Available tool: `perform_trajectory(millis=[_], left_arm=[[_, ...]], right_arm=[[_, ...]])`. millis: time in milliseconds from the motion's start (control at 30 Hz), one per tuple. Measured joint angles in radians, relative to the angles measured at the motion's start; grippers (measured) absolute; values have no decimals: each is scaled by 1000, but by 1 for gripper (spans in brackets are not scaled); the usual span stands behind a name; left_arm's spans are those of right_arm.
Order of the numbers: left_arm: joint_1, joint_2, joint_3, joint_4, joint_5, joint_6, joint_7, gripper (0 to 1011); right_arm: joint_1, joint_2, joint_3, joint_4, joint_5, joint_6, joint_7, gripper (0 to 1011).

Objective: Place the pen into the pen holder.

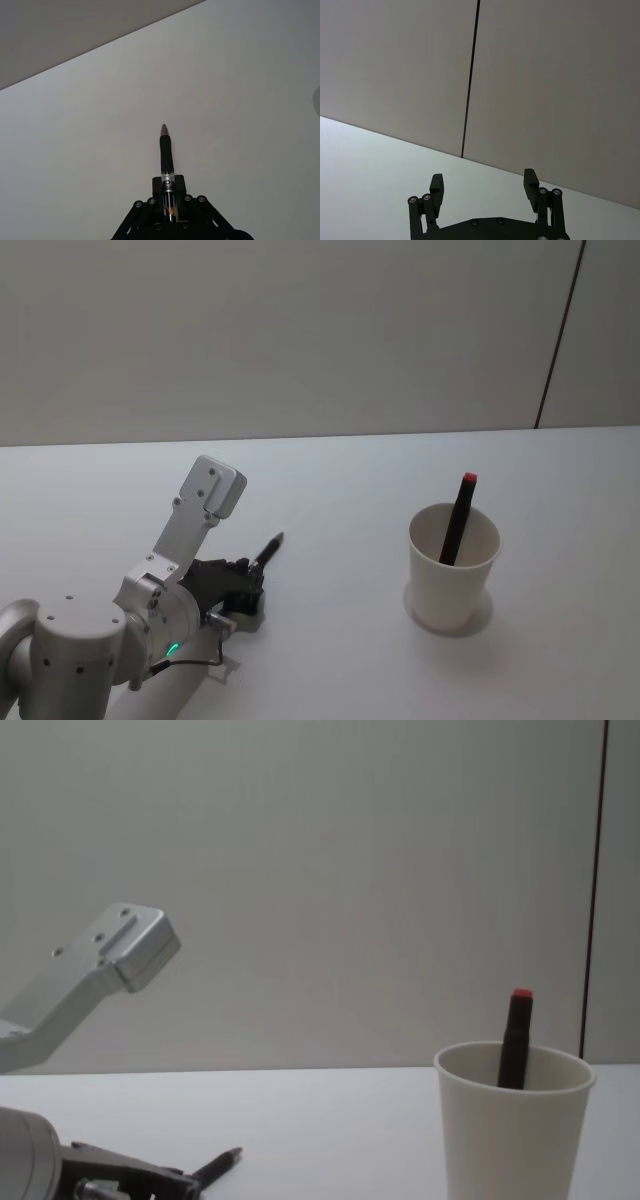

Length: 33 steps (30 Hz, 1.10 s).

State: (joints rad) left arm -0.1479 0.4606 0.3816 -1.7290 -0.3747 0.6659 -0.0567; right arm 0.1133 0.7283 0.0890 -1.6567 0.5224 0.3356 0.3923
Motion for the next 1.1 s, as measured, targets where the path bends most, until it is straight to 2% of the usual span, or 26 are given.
perform_trajectory(millis=[100,800,1100], left_arm=[[0,0,0,0,0,0,0,132],[0,0,0,0,0,0,0,132],[8,4,-5,-9,17,-31,29,132]], right_arm=[[0,0,0,0,0,0,0,1002],[0,0,0,0,0,0,0,1002],[0,0,0,0,0,0,0,1002]])
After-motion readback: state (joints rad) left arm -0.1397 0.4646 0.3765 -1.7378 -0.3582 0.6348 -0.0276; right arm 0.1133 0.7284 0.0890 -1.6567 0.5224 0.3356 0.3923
